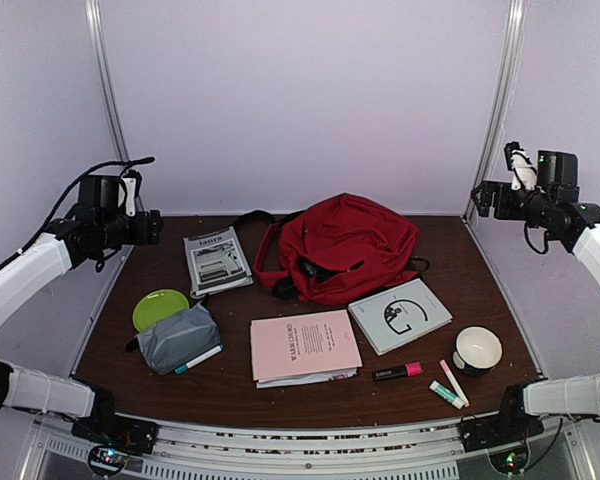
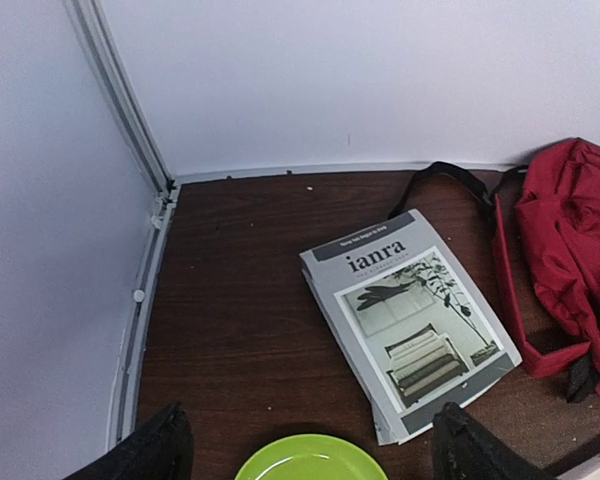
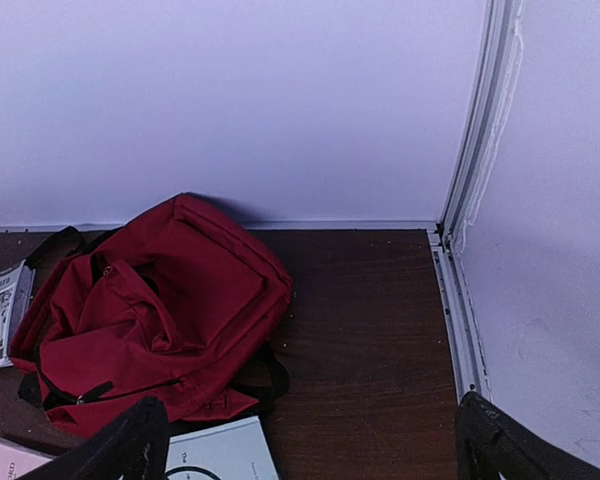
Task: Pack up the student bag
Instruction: Move the book to the center of the board.
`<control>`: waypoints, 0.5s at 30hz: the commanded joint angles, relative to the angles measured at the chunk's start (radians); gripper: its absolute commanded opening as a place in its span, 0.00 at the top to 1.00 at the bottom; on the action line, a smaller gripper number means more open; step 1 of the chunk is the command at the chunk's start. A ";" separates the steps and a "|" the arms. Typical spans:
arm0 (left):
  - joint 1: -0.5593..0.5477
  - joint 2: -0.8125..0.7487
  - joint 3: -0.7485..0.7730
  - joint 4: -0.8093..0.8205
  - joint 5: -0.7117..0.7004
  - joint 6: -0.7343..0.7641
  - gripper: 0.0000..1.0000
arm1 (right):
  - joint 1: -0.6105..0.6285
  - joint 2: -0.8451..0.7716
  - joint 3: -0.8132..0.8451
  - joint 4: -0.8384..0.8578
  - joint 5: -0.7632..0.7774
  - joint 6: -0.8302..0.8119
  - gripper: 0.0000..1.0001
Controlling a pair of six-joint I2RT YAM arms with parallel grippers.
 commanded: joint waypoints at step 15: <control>-0.268 0.218 0.109 -0.013 0.350 0.030 0.25 | 0.293 0.281 0.030 -0.111 -0.228 -0.393 0.27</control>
